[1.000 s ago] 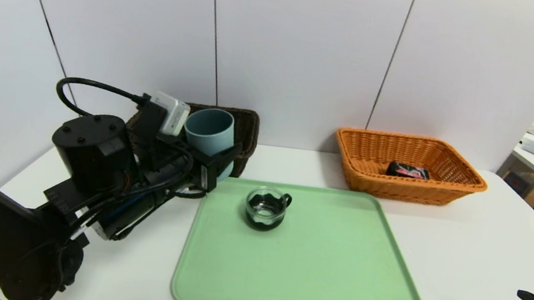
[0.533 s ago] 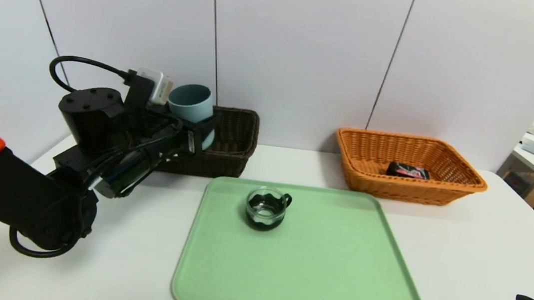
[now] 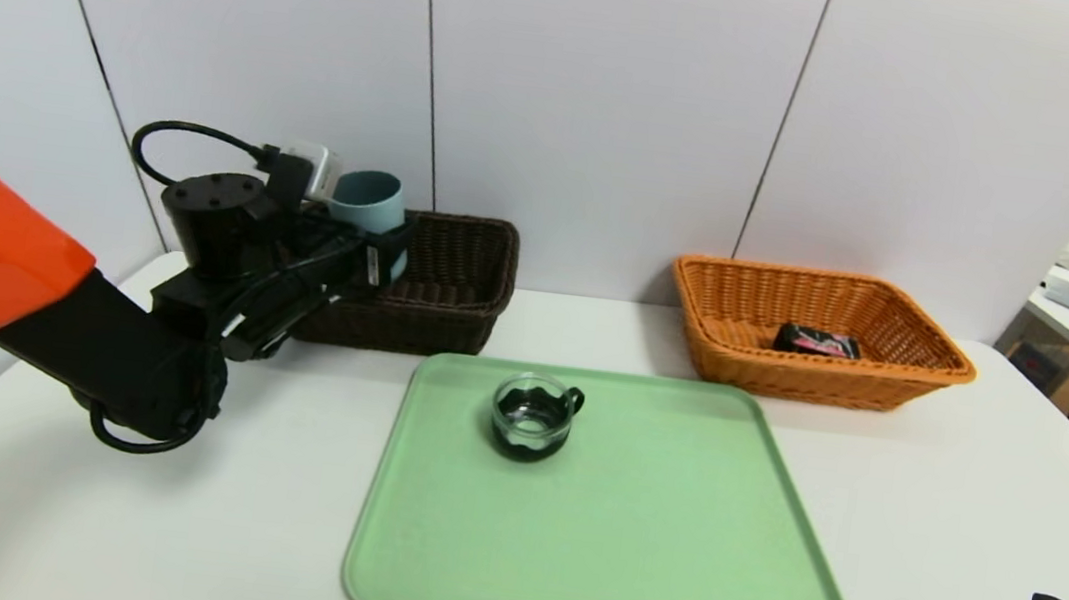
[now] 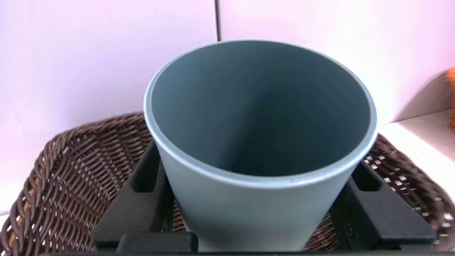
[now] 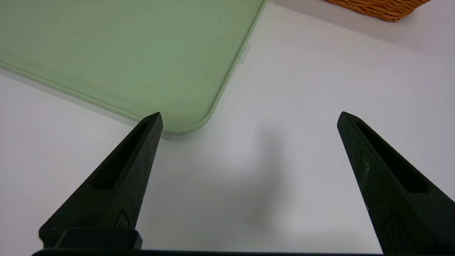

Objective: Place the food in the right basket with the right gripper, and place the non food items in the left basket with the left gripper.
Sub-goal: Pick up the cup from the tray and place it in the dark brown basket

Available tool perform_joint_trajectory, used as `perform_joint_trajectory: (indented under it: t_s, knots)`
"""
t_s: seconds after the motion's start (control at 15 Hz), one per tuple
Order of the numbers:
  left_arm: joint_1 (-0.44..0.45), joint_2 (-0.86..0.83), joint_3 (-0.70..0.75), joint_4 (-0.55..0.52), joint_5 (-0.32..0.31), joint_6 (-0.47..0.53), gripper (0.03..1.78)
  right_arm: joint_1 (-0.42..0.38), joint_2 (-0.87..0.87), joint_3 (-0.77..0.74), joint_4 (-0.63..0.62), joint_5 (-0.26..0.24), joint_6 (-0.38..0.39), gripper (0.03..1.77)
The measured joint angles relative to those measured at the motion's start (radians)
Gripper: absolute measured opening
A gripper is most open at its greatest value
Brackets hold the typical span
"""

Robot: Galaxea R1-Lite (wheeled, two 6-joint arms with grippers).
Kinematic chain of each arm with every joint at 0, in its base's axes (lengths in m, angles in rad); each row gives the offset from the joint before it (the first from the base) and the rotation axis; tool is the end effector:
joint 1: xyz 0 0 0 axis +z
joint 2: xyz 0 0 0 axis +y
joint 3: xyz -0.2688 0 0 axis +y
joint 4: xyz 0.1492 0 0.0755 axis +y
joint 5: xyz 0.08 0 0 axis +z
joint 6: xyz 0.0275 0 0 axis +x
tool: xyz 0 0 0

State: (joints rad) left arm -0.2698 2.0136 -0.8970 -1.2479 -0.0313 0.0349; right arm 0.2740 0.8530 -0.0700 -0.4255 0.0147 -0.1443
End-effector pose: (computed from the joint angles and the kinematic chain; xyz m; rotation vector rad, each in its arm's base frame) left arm 0.3420 -0.0955 0.1560 0.0189 -0.1361 -0.2983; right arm 0.0797 0.0228 0.1131 -0.1882 0.3347 0.3110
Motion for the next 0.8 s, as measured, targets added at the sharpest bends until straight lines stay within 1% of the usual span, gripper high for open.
perform_joint_trajectory:
  t_s: [0.47, 0.67, 0.8]
  knots:
    - [0.008, 0.041, -0.047, 0.03, 0.014, -0.006, 1.15, 0.0, 0.001, 0.001, 0.0, -0.001, 0.0, 1.69]
    - [0.009, 0.051, -0.059, 0.025, 0.01, -0.011, 1.33, 0.0, 0.002, 0.001, 0.0, 0.0, 0.0, 1.69]
    - [0.009, 0.054, -0.061, 0.023, 0.008, -0.01, 1.42, 0.0, 0.002, 0.001, 0.0, -0.001, 0.0, 1.69]
